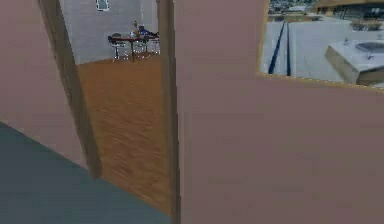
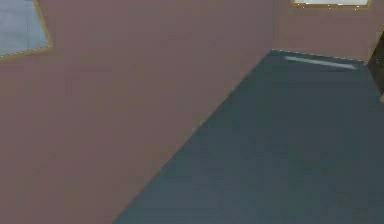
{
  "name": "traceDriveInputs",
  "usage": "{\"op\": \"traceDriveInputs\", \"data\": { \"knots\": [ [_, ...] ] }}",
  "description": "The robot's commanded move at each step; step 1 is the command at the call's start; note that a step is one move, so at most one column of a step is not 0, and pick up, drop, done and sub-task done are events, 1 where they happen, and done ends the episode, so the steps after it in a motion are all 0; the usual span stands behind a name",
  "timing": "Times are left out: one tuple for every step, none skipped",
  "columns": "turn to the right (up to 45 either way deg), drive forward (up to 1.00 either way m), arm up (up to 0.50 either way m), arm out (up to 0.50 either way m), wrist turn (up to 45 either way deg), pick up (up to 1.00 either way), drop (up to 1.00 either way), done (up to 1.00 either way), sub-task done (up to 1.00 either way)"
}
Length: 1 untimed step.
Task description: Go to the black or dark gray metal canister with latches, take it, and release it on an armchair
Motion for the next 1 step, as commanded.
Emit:
{"op": "traceDriveInputs", "data": {
  "knots": [
    [-27.0, 0.00, 0.00, 0.00, 0.0, 0.00, 0.00, 0.00, 0.00]
  ]
}}
